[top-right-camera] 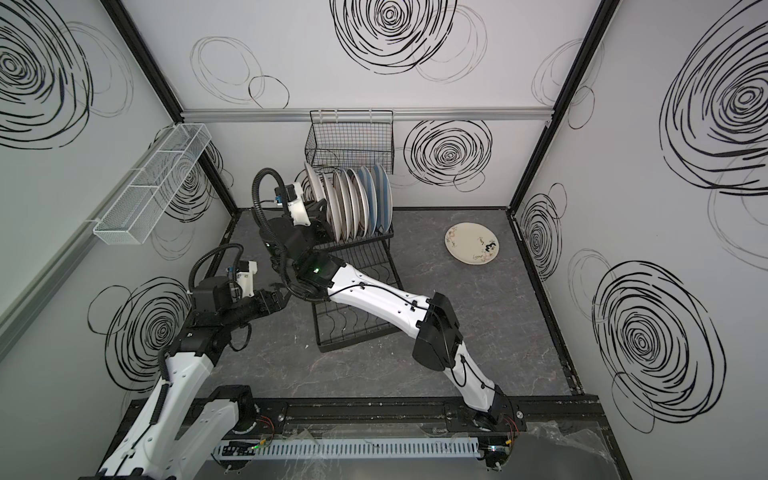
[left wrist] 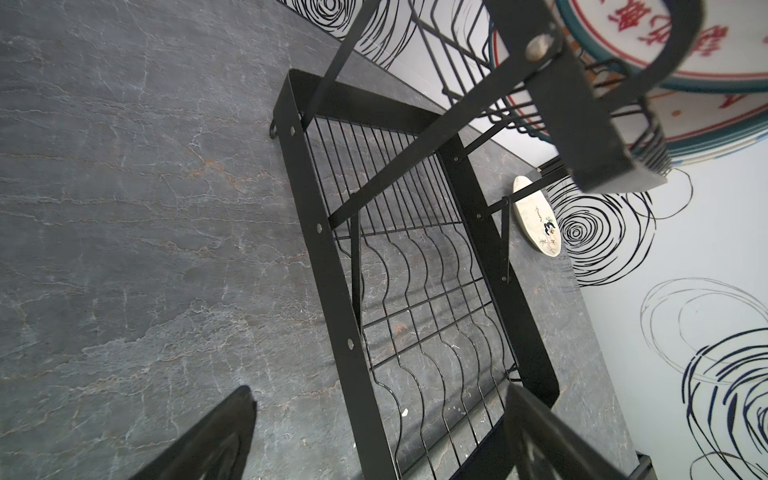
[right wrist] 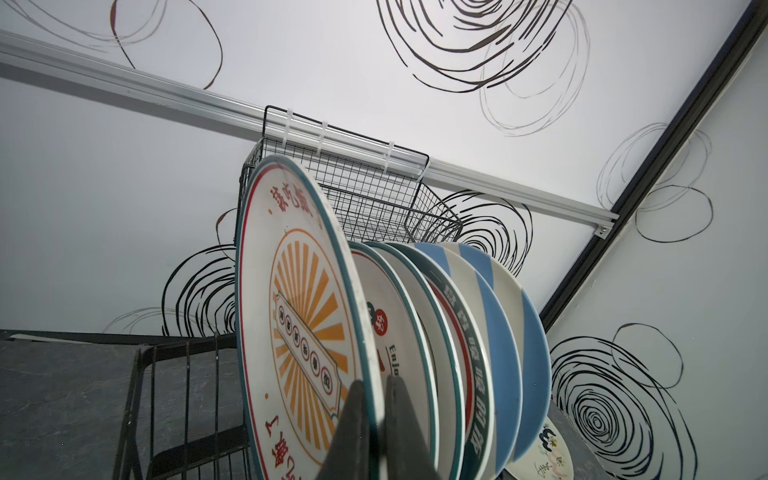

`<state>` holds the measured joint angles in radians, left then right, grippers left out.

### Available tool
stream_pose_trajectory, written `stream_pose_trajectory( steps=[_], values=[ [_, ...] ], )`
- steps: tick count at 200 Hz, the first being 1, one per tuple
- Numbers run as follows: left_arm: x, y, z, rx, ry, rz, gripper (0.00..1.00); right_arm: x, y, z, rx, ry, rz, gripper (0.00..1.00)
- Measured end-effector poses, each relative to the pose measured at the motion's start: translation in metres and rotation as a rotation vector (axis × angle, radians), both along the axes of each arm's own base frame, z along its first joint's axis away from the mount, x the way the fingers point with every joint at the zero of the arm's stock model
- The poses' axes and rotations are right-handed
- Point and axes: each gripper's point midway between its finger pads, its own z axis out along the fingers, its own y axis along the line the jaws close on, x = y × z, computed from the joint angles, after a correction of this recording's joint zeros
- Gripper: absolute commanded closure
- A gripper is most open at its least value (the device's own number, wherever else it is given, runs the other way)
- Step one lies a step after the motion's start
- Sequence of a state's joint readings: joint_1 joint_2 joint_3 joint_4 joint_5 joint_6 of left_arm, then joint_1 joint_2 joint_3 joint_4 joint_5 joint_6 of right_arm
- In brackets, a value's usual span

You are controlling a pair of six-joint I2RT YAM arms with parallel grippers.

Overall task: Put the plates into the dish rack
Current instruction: 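Lower the orange-sunburst plate into the front rack slot with the right gripper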

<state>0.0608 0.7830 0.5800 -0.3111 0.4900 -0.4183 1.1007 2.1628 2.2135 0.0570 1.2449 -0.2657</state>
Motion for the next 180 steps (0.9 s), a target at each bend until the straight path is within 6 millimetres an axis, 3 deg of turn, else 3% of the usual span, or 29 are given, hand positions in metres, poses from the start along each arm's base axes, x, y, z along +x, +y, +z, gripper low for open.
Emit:
stream_pose_trajectory(
  steps=[70,180],
  values=[
    [0.000,0.000,0.001,0.000,-0.006,0.000,0.04,0.003,-0.004,0.005,0.011,-0.005,-0.003,1.00],
    [-0.001,-0.002,0.002,0.001,-0.010,-0.008,0.04,0.018,-0.004,-0.017,-0.071,0.030,-0.039,1.00]
  ],
)
